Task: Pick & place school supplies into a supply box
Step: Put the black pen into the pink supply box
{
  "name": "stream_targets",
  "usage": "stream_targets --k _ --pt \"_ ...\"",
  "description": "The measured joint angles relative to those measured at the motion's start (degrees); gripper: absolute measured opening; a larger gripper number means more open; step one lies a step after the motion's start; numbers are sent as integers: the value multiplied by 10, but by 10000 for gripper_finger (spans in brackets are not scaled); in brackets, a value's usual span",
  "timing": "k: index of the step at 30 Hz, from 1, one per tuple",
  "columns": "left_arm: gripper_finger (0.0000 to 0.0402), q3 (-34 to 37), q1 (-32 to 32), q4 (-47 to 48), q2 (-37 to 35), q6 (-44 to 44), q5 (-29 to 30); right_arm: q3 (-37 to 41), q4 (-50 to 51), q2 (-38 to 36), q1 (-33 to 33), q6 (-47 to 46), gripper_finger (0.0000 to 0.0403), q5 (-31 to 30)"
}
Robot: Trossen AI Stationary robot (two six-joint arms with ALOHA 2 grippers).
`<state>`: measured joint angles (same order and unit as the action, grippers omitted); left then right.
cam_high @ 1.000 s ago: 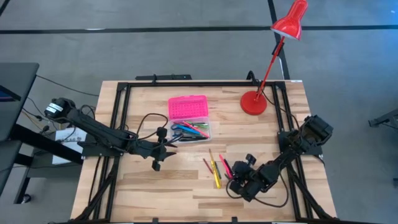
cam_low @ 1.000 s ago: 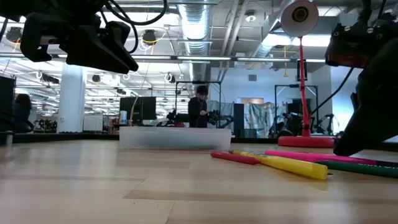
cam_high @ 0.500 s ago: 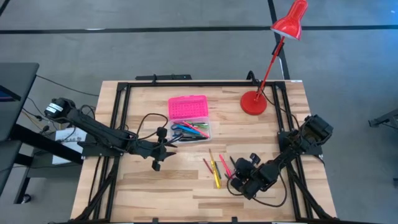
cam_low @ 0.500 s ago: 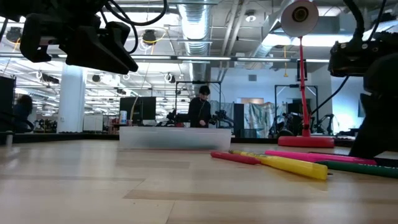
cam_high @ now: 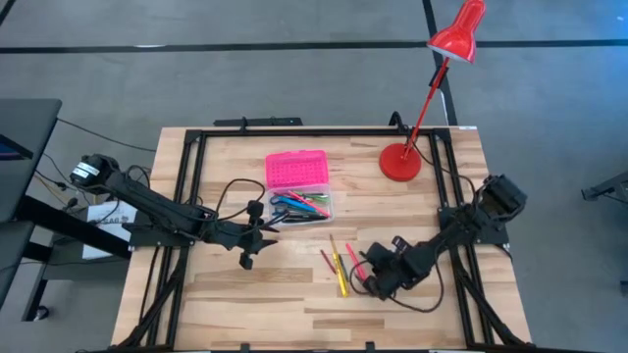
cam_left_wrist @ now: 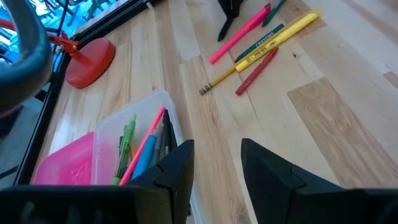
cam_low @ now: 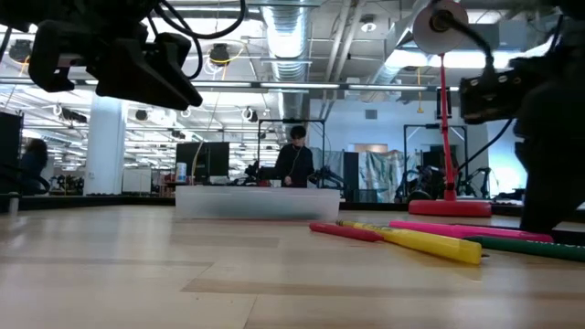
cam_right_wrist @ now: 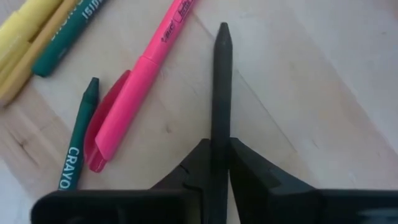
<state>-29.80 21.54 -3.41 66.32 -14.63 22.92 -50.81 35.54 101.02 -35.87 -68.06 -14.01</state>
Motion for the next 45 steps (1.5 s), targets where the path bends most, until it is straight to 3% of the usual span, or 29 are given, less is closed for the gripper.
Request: stream_targets --k 15,31,38,45 --pt "128 0 0 28 0 24 0 4 2 -33 100 125 31 140" --pt "128 0 0 42 0 44 -6 4 2 -33 101 202 16 109" --pt "128 0 22 46 0 44 95 -8 9 -32 100 234 14 88" --pt "128 0 56 54 0 44 234 -60 61 -30 107 281 12 7"
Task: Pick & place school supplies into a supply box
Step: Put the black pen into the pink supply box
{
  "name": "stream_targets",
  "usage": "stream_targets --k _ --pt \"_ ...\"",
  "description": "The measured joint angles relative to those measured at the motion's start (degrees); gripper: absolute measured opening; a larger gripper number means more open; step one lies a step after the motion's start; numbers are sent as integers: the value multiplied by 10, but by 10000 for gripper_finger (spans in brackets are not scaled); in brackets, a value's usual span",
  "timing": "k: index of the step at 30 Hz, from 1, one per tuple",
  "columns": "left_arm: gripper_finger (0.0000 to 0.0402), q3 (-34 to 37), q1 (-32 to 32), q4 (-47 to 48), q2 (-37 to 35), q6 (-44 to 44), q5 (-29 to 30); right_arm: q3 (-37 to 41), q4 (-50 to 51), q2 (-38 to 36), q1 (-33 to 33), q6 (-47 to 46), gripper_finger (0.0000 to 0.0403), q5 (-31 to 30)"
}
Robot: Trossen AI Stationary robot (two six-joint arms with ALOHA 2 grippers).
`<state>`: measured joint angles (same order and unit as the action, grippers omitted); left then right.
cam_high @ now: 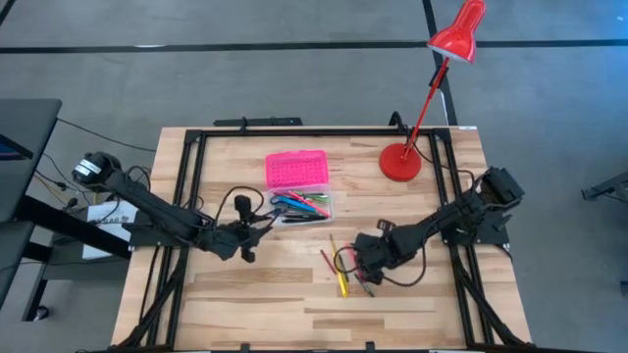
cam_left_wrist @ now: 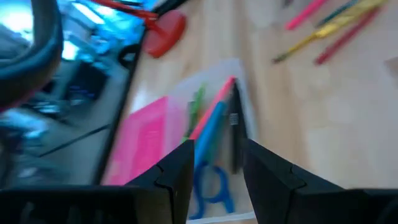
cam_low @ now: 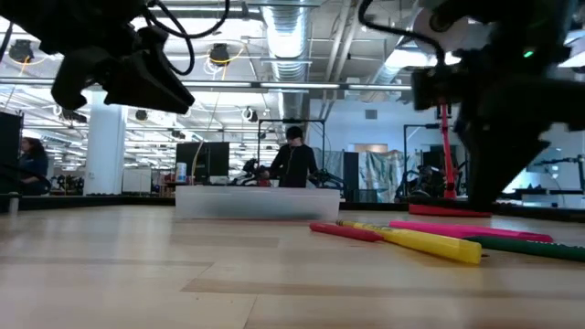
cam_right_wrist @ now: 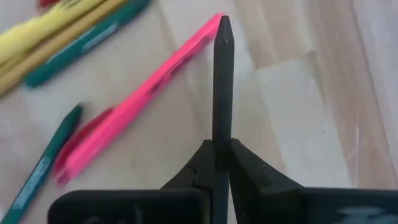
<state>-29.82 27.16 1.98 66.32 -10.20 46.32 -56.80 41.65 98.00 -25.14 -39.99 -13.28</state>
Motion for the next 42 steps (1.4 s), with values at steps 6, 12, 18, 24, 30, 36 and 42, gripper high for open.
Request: stream_targets --k 6,12,18,24,30,36,42 --pt "128 0 37 13 0 20 169 -43 14 0 17 88 14 -69" --pt "128 0 75 39 0 46 276 -74 -61 -2 74 226 15 -148" --pt "128 0 105 54 0 51 323 -90 -184 3 149 351 15 -119" --pt "128 0 125 85 0 76 348 -97 -274 6 212 385 16 -56" --pt "128 0 147 117 0 111 378 -99 -332 23 247 385 16 -15" --pt "128 0 169 118 0 111 396 -105 -331 64 263 390 19 5" --pt "128 0 177 130 0 116 401 -130 -336 94 271 391 30 5"
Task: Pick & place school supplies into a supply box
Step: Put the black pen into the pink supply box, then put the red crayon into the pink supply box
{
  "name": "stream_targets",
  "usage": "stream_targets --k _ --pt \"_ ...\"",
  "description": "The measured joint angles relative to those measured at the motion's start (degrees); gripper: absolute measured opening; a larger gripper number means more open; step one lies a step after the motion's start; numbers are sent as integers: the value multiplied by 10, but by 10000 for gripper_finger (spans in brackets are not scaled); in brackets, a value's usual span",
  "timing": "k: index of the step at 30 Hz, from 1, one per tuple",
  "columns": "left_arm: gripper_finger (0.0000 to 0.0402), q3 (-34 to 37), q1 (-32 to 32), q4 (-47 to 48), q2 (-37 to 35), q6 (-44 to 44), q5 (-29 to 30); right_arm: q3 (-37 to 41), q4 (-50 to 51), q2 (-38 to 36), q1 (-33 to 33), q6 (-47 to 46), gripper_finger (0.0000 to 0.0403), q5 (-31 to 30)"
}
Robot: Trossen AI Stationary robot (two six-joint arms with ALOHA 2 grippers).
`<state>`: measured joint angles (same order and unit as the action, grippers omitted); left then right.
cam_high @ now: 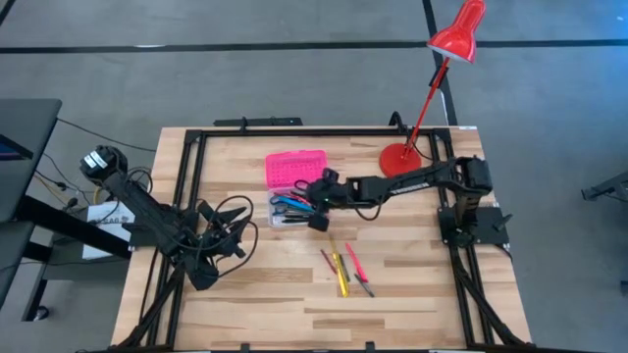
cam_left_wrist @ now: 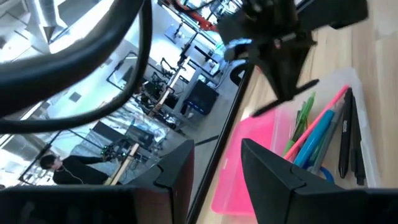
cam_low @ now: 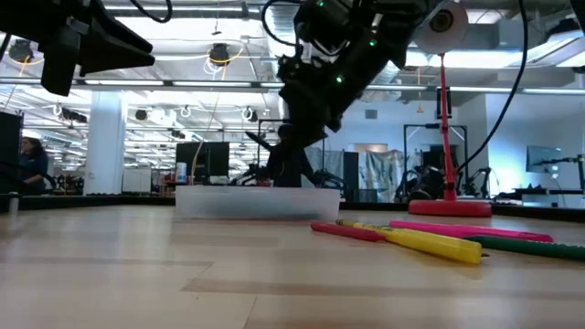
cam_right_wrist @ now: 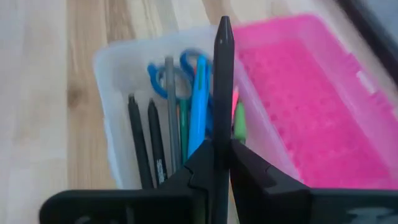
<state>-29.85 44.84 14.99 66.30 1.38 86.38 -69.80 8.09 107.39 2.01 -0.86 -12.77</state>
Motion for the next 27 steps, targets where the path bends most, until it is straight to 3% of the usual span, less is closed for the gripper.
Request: stream_targets --k 9,20,23,27 --pt "128 0 1 10 0 14 -5 -16 3 10 1 0 36 0" --pt "128 0 0 11 0 15 -26 -15 -1 11 0 13 98 2" --pt "128 0 0 12 0 14 -73 -15 -1 11 -2 17 111 -9" --pt "128 0 0 11 0 -5 -215 -16 5 -1 -18 56 118 -24"
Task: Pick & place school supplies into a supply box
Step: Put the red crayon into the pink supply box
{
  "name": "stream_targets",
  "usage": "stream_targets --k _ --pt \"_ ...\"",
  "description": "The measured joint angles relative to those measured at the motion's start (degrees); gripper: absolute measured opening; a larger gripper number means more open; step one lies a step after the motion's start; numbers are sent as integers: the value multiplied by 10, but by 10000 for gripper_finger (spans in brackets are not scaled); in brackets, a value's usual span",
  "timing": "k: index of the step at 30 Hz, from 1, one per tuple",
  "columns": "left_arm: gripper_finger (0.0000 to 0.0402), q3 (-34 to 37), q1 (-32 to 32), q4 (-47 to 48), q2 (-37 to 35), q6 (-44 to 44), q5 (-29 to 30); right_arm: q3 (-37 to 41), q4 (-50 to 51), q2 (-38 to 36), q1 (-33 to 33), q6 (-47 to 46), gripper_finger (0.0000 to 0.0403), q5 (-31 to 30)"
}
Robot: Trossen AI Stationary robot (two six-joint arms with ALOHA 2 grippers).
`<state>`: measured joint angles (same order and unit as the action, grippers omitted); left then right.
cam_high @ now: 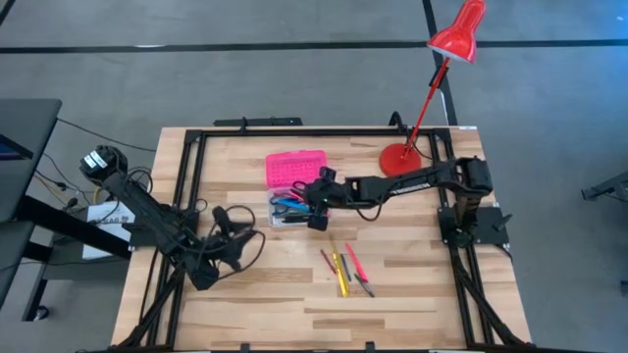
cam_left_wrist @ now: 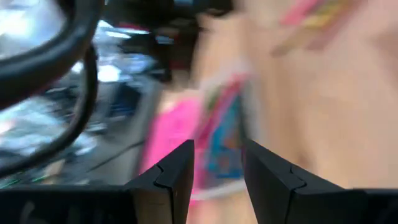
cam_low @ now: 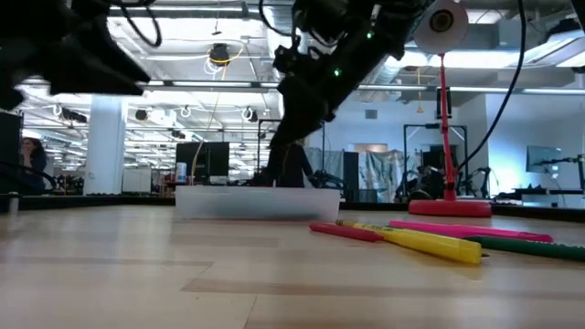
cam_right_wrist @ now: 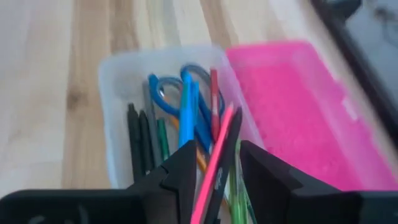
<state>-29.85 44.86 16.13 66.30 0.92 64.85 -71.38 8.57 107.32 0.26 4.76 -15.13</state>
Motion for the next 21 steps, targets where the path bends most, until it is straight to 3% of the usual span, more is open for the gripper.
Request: stream_targets --k 3,9,12,17,21 --pt "128 0 0 -6 0 -14 -74 5 11 -13 -24 37 117 -35" --pt "128 0 -2 -34 0 -8 -108 3 61 -52 -72 81 112 -77" --pt "128 0 -8 -73 1 -16 -154 8 100 -79 -88 73 108 -93" --pt "128 0 -32 -158 15 -42 -255 75 92 -154 -115 61 107 -111" --pt "128 0 -62 -246 70 -107 -314 162 47 -227 -143 38 107 -133"
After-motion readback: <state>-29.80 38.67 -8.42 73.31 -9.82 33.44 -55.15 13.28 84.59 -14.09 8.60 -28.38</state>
